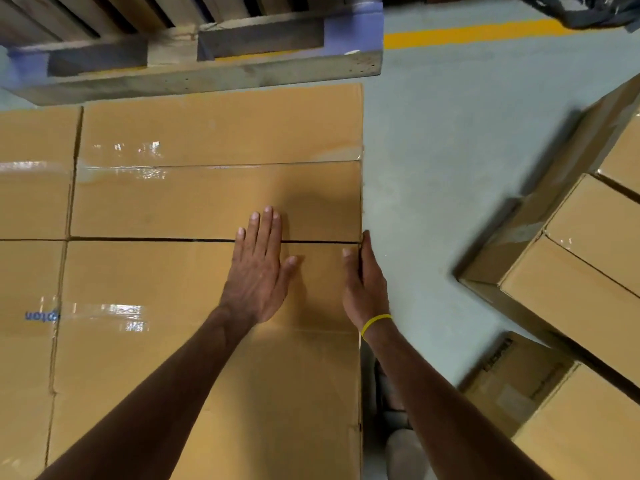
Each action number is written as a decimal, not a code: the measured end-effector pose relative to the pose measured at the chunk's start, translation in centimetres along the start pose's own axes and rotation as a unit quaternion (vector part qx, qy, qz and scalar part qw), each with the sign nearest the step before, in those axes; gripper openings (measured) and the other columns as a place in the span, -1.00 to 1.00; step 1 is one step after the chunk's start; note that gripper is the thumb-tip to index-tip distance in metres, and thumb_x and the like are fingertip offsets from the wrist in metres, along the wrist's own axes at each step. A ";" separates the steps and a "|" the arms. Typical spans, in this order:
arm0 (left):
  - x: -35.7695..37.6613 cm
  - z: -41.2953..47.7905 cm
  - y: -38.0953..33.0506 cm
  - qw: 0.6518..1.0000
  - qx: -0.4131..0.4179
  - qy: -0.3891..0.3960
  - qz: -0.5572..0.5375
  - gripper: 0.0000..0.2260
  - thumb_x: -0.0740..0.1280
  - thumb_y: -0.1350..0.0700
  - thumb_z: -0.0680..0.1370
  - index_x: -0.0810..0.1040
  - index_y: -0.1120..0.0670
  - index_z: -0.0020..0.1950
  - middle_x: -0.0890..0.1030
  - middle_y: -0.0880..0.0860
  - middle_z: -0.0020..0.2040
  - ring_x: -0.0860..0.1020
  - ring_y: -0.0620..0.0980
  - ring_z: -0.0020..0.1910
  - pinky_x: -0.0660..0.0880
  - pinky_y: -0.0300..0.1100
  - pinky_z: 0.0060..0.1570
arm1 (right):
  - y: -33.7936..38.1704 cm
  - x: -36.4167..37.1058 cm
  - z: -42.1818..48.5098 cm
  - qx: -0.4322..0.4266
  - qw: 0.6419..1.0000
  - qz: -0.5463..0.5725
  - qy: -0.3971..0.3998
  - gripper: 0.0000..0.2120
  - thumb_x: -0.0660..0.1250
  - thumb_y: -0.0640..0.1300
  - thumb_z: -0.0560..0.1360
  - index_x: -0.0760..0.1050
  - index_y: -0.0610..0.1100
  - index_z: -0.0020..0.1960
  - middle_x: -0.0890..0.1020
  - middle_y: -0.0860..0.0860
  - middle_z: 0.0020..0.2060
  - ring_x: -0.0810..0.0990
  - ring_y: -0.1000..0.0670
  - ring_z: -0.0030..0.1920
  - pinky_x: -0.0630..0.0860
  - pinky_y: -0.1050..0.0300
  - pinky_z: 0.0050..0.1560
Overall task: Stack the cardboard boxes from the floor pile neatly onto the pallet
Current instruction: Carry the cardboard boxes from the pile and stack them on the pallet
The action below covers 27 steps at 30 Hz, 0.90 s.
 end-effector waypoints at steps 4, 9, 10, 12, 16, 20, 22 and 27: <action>0.4 0.1 0.2 0.999 0.010 -0.030 -0.003 -0.30 -0.24 -0.25 0.69 -0.14 0.17 0.70 -0.17 0.11 0.71 -0.21 0.11 0.68 -0.22 0.06 0.63 | 0.3 -0.1 -0.2 -0.008 0.998 -0.003 -0.057 -0.51 0.13 0.07 0.69 0.22 0.01 0.60 0.48 0.05 0.44 0.46 0.04 0.37 0.26 0.37 0.28; 0.6 0.3 0.0 0.998 0.019 -0.059 -0.008 -0.31 -0.21 -0.22 0.72 0.03 0.23 0.69 0.00 0.17 0.70 -0.04 0.18 0.68 -0.04 0.16 0.63 | 0.1 -0.3 -0.3 -0.025 0.997 -0.014 -0.078 -0.53 0.13 0.10 0.69 0.30 0.05 0.57 0.62 0.12 0.21 0.53 0.30 0.04 0.39 0.38 0.16; 0.6 0.2 0.0 0.998 0.021 -0.065 -0.011 -0.32 -0.20 -0.21 0.72 0.06 0.23 0.68 0.03 0.18 0.70 -0.01 0.19 0.68 0.00 0.18 0.63 | 0.0 -0.2 -0.2 -0.030 0.997 -0.018 -0.075 -0.53 0.13 0.12 0.69 0.30 0.04 0.57 0.60 0.08 0.28 0.54 0.17 0.15 0.41 0.27 0.24; 0.8 0.3 -0.1 0.997 0.025 -0.070 -0.018 -0.35 -0.18 -0.19 0.73 0.06 0.22 0.69 0.04 0.16 0.70 0.00 0.17 0.68 0.02 0.18 0.62 | -0.4 -0.1 -0.1 -0.038 0.996 -0.031 -0.069 -0.49 0.10 0.17 0.68 0.28 0.03 0.58 0.55 0.00 0.38 0.53 -0.03 0.31 0.43 0.08 0.35; 0.9 0.0 -0.1 0.996 0.026 -0.078 -0.018 -0.37 -0.17 -0.16 0.73 0.05 0.20 0.69 0.04 0.15 0.70 -0.02 0.13 0.69 -0.02 0.13 0.64 | -0.3 0.0 -0.2 -0.053 0.996 -0.034 -0.061 -0.47 0.05 0.23 0.67 0.27 0.06 0.58 0.55 -0.02 0.38 0.51 -0.08 0.34 0.43 0.05 0.35; 0.8 -0.1 -0.2 0.995 0.027 -0.093 -0.016 -0.39 -0.16 -0.14 0.74 0.06 0.21 0.68 0.06 0.15 0.70 0.00 0.13 0.69 -0.04 0.09 0.64 | 0.2 0.0 -0.5 -0.060 0.995 -0.030 -0.070 -0.48 0.03 0.25 0.65 0.30 0.11 0.55 0.51 0.05 0.42 0.46 -0.03 0.41 0.39 -0.05 0.44; 0.8 -0.1 -0.3 0.994 0.029 -0.102 -0.012 -0.40 -0.11 -0.12 0.74 0.06 0.21 0.68 0.06 0.16 0.70 0.00 0.12 0.69 -0.04 0.09 0.65 | 0.2 0.1 -0.4 -0.060 0.996 -0.031 -0.064 -0.53 0.04 0.19 0.69 0.29 0.12 0.55 0.50 0.07 0.43 0.45 -0.03 0.42 0.37 -0.06 0.46; 0.2 -0.2 0.2 0.996 0.042 -0.078 -0.026 -0.36 -0.12 -0.19 0.74 0.06 0.19 0.69 0.05 0.13 0.71 -0.02 0.08 0.69 -0.06 0.03 0.65 | -0.2 0.2 -0.1 -0.045 0.997 -0.043 -0.045 -0.46 0.04 0.26 0.65 0.25 0.12 0.57 0.46 0.06 0.46 0.41 -0.05 0.45 0.33 -0.12 0.49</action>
Point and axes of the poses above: each hand's wrist, its own z-axis towards the middle knuckle, its own x-axis out of the palm, y = z × x, the point moved 7 cm from there along z, towards the middle knuckle
